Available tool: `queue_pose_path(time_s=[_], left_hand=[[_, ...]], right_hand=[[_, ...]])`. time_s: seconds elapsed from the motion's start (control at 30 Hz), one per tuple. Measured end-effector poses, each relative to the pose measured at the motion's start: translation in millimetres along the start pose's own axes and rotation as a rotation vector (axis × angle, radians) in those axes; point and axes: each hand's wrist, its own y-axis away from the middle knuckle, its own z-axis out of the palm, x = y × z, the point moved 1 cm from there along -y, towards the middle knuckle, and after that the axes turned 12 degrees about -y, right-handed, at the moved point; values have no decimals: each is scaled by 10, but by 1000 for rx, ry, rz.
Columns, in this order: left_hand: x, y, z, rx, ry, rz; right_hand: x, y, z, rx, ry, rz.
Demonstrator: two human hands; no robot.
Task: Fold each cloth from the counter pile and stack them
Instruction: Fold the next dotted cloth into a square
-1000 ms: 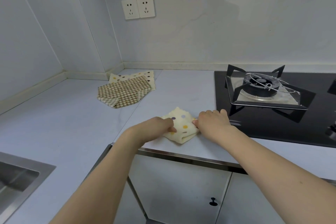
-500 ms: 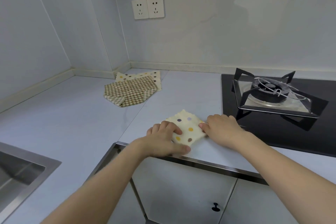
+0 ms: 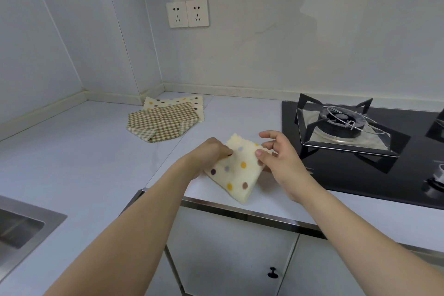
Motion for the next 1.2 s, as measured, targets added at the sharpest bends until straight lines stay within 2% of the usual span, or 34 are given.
queue_pose_path(time_s=[0.07, 0.17, 0.27, 0.37, 0.43, 0.5, 0.57, 0.73, 0.83, 1.1, 1.2], left_hand=[[-25, 49, -20, -9, 158, 63], [-74, 149, 10, -23, 386, 55], [-41, 290, 147, -19, 447, 18], [47, 442, 256, 160, 472, 96], [123, 555, 281, 285, 511, 176], [197, 666, 282, 359, 461, 247], [241, 737, 279, 408, 354, 286], [224, 727, 273, 587, 171, 259], [160, 575, 281, 643, 127, 236], [40, -483, 178, 567, 172, 172], [205, -727, 156, 536, 198, 120]], right_hand=[[-34, 25, 23, 48, -151, 16], [-79, 39, 67, 116, -330, 12], [-172, 79, 125, 193, -308, 2], [-256, 123, 166, 305, -275, 62], [-308, 161, 169, 343, -243, 169], [-319, 227, 175, 287, -135, 307], [-285, 310, 198, 223, -31, 347], [-268, 361, 273, 316, 278, 47], [-208, 270, 297, 328, 334, -67], [184, -619, 171, 328, 309, -16], [83, -914, 61, 308, 302, 61]])
